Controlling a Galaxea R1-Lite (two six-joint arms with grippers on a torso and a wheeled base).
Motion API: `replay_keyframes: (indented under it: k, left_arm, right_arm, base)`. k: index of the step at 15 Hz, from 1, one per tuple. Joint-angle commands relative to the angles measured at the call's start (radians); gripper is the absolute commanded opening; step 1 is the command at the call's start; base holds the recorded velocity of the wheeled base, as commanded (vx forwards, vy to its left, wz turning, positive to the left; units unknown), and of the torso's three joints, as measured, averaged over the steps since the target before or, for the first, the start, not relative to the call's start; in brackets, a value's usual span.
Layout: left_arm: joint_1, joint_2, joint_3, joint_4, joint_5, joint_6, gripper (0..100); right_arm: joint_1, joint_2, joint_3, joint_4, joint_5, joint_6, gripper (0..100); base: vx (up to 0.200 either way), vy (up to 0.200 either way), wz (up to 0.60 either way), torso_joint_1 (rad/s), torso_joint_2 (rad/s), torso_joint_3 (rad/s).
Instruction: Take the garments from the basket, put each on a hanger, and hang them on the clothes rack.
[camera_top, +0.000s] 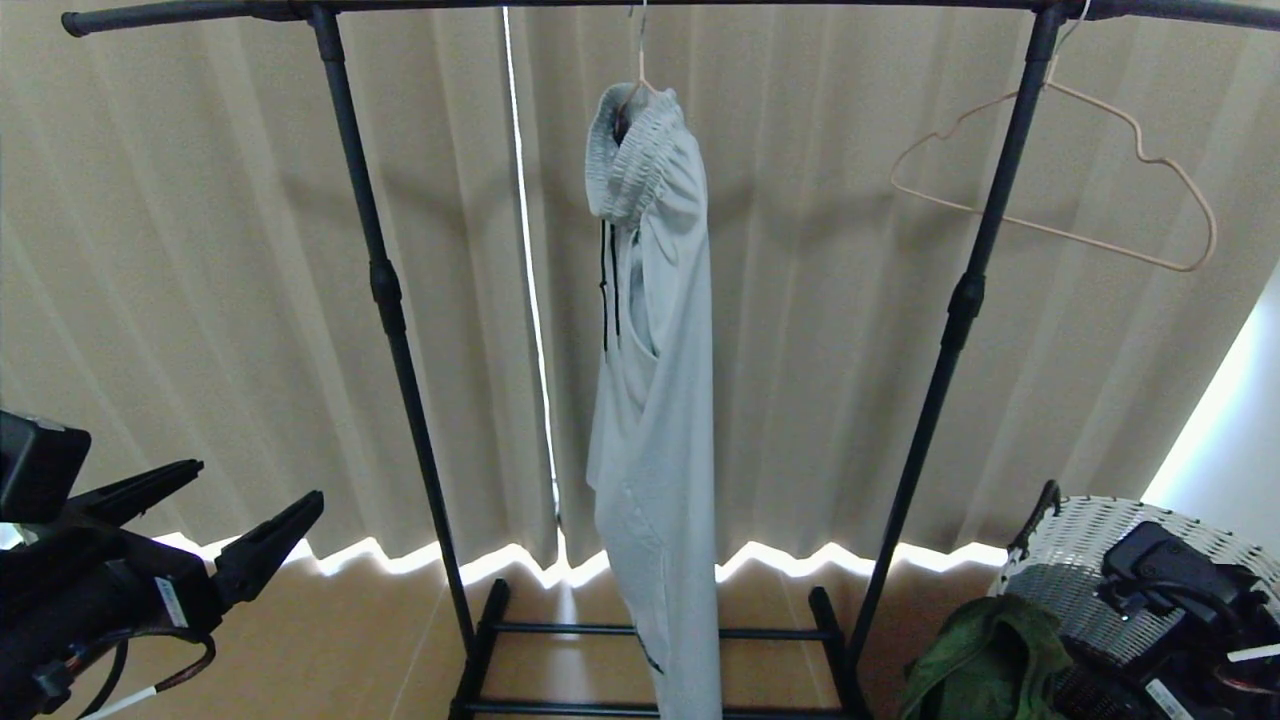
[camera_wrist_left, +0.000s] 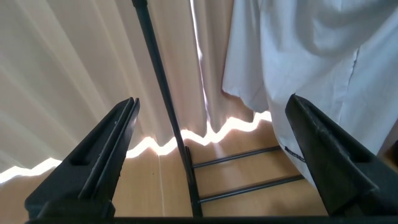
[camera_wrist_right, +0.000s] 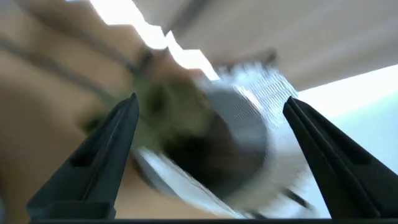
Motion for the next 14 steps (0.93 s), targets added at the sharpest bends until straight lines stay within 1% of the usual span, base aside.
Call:
replay_keyframes:
  k: [1, 3, 4, 6, 9, 11, 14]
  left_arm:
    - [-0.001, -0.005, 0.001, 0.0, -0.002, -0.001, 100]
    - [-0.012, -0.005, 0.001, 0.0, -0.002, -0.001, 100]
    - [-0.018, -0.005, 0.002, 0.0, -0.002, -0.001, 100]
    - [-0.026, -0.005, 0.004, 0.0, -0.002, -0.001, 100]
    - [-0.026, -0.005, 0.005, 0.0, -0.002, -0.001, 100]
    - [-0.026, -0.005, 0.005, 0.0, -0.002, -0.001, 100]
    - [-0.026, -0.002, 0.005, 0.001, -0.002, -0.001, 100]
  right_arm:
    - [-0.029, 0.11, -0.096, 0.121, 0.006, -0.008, 100]
    - [-0.028, 0.161, -0.157, 0.232, 0.025, -0.008, 100]
    - [-0.029, 0.209, -0.177, 0.236, 0.027, 0.0, 100]
    - [-0.034, 0.316, -0.225, 0.235, 0.024, 0.032, 100]
    - [-0.043, 0.423, -0.266, 0.232, 0.016, 0.035, 100]
    - [-0.068, 0.489, -0.298, 0.229, 0.009, 0.033, 100]
    - [-0.117, 0.571, -0.337, 0.18, -0.007, 0.03, 100]
  base:
    - [0.0, 0.0, 0.0, 0.0, 0.0, 0.0]
    - [0.0, 0.0, 0.0, 0.0, 0.0, 0.0]
    - [0.0, 0.0, 0.0, 0.0, 0.0, 0.0]
    - [0.0, 0.0, 0.0, 0.0, 0.0, 0.0]
    - [0.0, 0.0, 0.0, 0.0, 0.0, 0.0]
    - [0.0, 0.0, 0.0, 0.0, 0.0, 0.0]
    - [0.0, 0.0, 0.0, 0.0, 0.0, 0.0]
